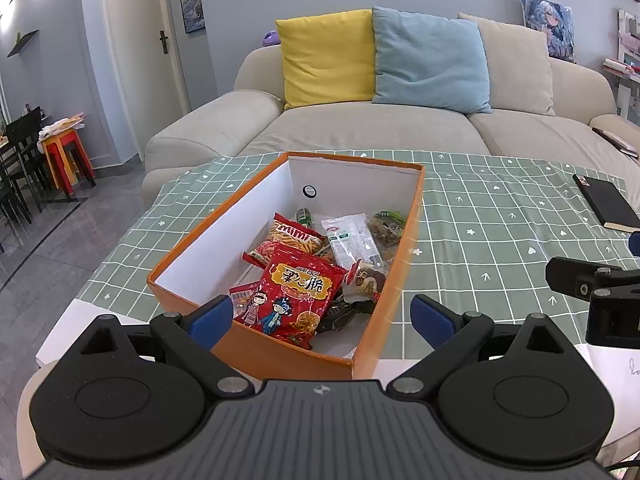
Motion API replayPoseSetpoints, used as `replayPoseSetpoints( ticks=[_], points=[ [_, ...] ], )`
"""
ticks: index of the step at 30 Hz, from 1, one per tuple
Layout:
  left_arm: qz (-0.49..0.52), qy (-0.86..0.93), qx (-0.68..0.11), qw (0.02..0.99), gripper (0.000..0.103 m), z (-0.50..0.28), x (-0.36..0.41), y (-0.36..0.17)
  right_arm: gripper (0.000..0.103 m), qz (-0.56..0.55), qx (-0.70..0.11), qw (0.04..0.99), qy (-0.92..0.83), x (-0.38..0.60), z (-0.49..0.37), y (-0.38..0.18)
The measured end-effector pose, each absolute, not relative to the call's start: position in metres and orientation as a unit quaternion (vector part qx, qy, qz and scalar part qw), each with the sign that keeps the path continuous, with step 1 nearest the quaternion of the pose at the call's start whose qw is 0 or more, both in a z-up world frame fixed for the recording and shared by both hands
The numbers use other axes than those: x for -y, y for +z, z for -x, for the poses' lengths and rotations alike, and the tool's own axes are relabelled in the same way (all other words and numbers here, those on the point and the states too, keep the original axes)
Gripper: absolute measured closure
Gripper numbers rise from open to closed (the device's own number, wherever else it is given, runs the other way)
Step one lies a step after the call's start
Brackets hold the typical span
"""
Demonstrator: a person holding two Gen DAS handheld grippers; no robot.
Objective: Organize snacks
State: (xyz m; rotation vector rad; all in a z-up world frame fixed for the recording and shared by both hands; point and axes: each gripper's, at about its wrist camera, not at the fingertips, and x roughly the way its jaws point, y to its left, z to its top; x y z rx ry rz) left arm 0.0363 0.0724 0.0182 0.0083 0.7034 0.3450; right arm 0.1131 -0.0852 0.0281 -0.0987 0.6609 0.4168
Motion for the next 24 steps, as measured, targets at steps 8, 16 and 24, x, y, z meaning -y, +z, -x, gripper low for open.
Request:
replayPoseSetpoints(
  ticks=[8, 16, 24],
  points=[
    [-0.006, 0.168, -0.343, 0.924, 0.0, -0.0362, -0.0727, 0.0186, 0.004, 0.049, -0.321, 0.924, 0.203, 0.0846, -0.1125, 0.0283],
    [-0.004, 0.17, -0.344, 0.924, 0.0, -0.0371, -0.0748, 0.0185, 0.004, 0.05, -0.323, 0.923, 0.203, 0.0849, -0.1125, 0.027],
    [0.001, 0.172, -0.343, 0.923, 0.0, -0.0367, -0.0759, 0.0195, 0.004, 0.05, -0.324, 0.923, 0.202, 0.0847, -0.1123, 0.027]
  ],
)
